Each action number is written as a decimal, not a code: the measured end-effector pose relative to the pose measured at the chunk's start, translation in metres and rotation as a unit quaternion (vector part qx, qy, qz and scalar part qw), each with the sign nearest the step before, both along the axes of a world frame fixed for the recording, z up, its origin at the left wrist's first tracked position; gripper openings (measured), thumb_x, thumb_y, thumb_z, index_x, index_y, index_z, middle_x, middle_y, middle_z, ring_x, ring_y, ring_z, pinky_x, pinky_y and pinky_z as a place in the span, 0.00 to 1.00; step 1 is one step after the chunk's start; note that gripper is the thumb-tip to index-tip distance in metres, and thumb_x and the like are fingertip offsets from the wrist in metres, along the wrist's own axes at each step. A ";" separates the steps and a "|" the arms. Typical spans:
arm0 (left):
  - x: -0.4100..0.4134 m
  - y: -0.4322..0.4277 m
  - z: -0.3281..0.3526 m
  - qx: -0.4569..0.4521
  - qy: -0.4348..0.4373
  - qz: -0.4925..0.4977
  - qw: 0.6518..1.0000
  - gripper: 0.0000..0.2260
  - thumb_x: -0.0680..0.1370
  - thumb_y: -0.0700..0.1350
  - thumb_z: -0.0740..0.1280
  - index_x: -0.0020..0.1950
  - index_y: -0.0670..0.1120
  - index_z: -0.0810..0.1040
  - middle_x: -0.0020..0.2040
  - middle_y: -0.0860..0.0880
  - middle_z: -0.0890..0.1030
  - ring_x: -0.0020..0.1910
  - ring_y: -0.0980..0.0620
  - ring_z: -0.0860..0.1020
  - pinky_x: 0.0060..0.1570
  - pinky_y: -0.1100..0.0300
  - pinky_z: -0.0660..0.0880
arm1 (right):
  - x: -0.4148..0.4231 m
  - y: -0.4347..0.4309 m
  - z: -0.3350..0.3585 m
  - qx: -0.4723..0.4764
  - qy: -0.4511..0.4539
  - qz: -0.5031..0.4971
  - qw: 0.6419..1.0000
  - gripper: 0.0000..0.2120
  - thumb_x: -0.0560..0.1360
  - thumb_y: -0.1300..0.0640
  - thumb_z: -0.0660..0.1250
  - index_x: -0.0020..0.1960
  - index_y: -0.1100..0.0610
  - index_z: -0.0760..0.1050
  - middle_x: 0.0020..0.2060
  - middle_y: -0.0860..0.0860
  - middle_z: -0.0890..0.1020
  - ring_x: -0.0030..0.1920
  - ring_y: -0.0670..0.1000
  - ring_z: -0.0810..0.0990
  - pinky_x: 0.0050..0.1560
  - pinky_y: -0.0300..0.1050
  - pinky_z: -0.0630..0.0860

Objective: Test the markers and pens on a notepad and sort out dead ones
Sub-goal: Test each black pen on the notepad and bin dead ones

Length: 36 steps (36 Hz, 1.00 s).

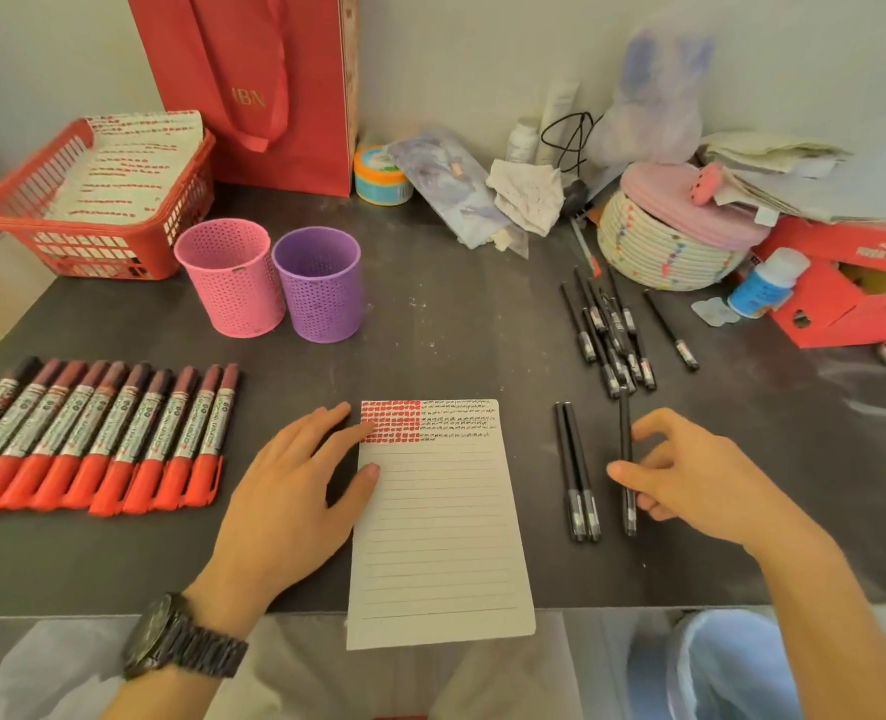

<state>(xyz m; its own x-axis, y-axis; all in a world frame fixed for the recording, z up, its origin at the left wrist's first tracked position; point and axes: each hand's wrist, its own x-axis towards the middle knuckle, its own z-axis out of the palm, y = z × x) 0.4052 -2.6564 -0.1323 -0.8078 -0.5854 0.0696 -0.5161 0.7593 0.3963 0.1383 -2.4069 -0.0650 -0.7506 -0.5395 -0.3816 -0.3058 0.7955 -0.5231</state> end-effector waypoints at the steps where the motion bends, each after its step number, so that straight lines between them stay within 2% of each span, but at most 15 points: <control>1: 0.000 -0.001 0.000 0.001 -0.002 -0.002 1.000 0.27 0.78 0.67 0.52 0.74 0.60 0.69 0.77 0.59 0.65 0.77 0.56 0.60 0.73 0.53 0.59 | 0.001 -0.002 -0.003 -0.004 -0.010 -0.002 1.000 0.15 0.75 0.46 0.74 0.57 0.47 0.73 0.33 0.46 0.86 0.32 0.48 0.86 0.47 0.51 0.84; 6: 0.001 -0.003 -0.001 0.000 -0.009 -0.007 1.000 0.27 0.78 0.68 0.52 0.75 0.61 0.67 0.77 0.60 0.64 0.77 0.56 0.59 0.72 0.54 0.57 | 0.004 -0.008 -0.011 -0.017 -0.031 -0.011 0.999 0.14 0.74 0.47 0.75 0.55 0.47 0.75 0.34 0.45 0.86 0.33 0.48 0.86 0.43 0.48 0.85; 11: 0.001 -0.003 0.000 0.007 -0.013 -0.010 1.000 0.29 0.77 0.70 0.52 0.75 0.61 0.67 0.78 0.59 0.63 0.78 0.56 0.59 0.73 0.52 0.59 | 0.005 -0.010 -0.015 -0.028 -0.031 -0.008 0.999 0.10 0.76 0.49 0.74 0.54 0.47 0.75 0.34 0.45 0.86 0.33 0.48 0.86 0.43 0.49 0.85; 16: 0.000 -0.003 0.002 0.014 -0.015 -0.011 1.000 0.31 0.76 0.73 0.50 0.75 0.61 0.67 0.78 0.59 0.63 0.78 0.55 0.59 0.74 0.50 0.59 | 0.009 -0.011 -0.014 -0.048 -0.025 -0.007 0.999 0.07 0.79 0.52 0.71 0.55 0.49 0.76 0.37 0.48 0.85 0.33 0.47 0.86 0.35 0.40 0.83; 22: 0.000 -0.002 0.002 0.016 -0.007 -0.007 1.000 0.32 0.76 0.74 0.49 0.75 0.61 0.67 0.78 0.59 0.63 0.78 0.54 0.59 0.74 0.49 0.60 | 0.011 -0.011 -0.017 -0.034 -0.026 0.011 0.999 0.05 0.79 0.51 0.69 0.52 0.46 0.74 0.35 0.44 0.85 0.33 0.49 0.86 0.46 0.53 0.85; 36: -0.001 -0.002 0.002 0.021 -0.015 -0.004 1.000 0.31 0.75 0.72 0.50 0.75 0.62 0.67 0.78 0.59 0.63 0.78 0.55 0.59 0.74 0.50 0.59 | 0.009 -0.012 -0.019 -0.028 -0.026 0.020 0.999 0.04 0.80 0.48 0.68 0.52 0.43 0.73 0.34 0.41 0.85 0.32 0.47 0.86 0.45 0.51 0.84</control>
<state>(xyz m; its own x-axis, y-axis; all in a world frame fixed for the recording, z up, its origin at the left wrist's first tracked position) 0.4038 -2.6585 -0.1308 -0.8142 -0.5803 0.0206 -0.5220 0.7471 0.4116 0.1478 -2.4187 -0.0839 -0.7075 -0.5910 -0.3876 -0.3089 0.7518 -0.5825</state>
